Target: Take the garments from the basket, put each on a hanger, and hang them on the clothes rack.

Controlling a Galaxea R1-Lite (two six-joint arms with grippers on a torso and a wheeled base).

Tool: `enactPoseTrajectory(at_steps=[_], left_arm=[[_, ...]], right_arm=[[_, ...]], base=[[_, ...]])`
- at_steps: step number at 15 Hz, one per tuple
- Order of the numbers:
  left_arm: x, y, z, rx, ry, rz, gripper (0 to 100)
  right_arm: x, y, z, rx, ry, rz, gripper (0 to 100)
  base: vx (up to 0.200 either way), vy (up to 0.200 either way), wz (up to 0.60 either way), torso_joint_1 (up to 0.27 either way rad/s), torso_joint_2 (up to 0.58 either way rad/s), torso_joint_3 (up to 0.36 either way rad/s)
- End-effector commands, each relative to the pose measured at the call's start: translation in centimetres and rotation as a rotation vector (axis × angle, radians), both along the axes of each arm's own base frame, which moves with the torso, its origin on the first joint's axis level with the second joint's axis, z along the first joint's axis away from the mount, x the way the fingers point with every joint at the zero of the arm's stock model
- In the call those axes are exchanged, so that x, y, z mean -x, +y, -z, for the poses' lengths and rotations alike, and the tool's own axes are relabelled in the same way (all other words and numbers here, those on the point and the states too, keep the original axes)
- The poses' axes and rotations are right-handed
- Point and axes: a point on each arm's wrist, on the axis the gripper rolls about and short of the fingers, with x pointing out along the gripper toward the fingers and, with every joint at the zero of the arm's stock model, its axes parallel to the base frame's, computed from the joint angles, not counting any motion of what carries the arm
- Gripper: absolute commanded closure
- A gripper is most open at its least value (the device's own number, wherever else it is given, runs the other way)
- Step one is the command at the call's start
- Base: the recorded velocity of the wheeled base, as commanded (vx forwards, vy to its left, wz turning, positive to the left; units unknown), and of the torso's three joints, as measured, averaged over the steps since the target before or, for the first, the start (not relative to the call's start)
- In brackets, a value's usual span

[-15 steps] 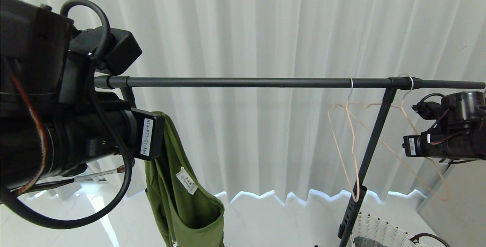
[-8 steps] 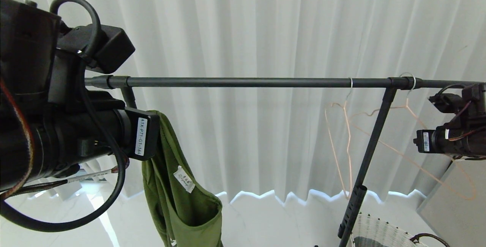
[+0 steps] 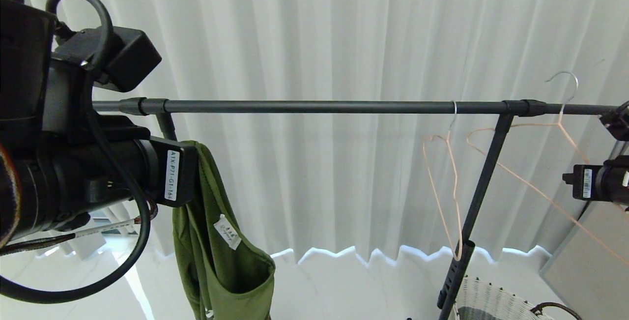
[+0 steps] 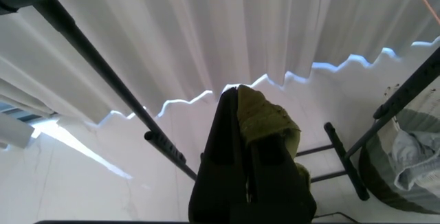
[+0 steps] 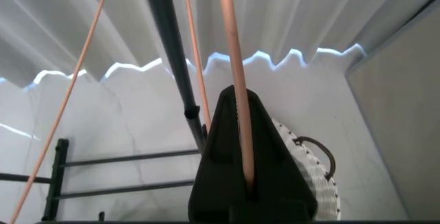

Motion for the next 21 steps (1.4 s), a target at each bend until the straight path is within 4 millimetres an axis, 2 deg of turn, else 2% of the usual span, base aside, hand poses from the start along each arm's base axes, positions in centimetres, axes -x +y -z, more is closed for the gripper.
enactPoseTrajectory(at_steps=[1,3,7,9,13,15,18,19,21], left_arm=[[0.1,0.1,-0.1,-0.001,-0.006,-0.01,100],[0.1,0.2,0.1,-0.029,-0.015,-0.037,100],[0.5,0.5,0.9,-0.055,0.001,-0.034,100],[0.6,0.6,0.9,-0.056,0.001,-0.035,100],[0.4,0.8,1.2,-0.066,0.011,-0.048,100],[0.4,0.8,1.6,-0.075,0.021,-0.048,100],[0.2,0.7,2.2,-0.09,0.039,-0.049,100],[-0.4,0.2,2.6,-0.104,0.057,-0.05,100],[-1.6,-0.3,3.1,-0.117,0.073,-0.067,100]], right_arm=[[4.2,0.0,-0.5,0.004,-0.049,0.004,100],[6.9,0.1,0.1,0.01,-0.063,0.01,100],[10.5,0.2,1.4,0.056,-0.087,-0.008,100],[11.4,0.2,1.7,0.071,-0.097,-0.015,100],[11.7,0.5,1.4,0.081,-0.118,-0.047,100],[12.4,1.6,0.8,0.074,-0.162,-0.148,100],[13.3,3.8,0.6,0.053,-0.193,-0.361,100],[13.7,5.0,0.6,0.041,-0.195,-0.488,100],[14.4,6.4,0.7,0.025,-0.194,-0.635,100]], base=[[0.0,0.0,0.0,0.0,0.0,0.0],[-0.2,0.0,0.0,0.002,0.0,-0.002],[-0.2,0.0,0.0,0.0,0.0,0.005],[-0.2,0.0,0.0,-0.002,0.0,0.005],[-0.2,0.0,0.0,0.001,0.0,0.004],[-0.2,0.0,0.0,0.0,0.0,0.005],[0.0,0.0,0.0,0.0,0.0,0.0],[0.0,0.0,0.0,0.0,0.0,0.0],[0.0,0.0,0.0,0.0,0.0,0.0]])
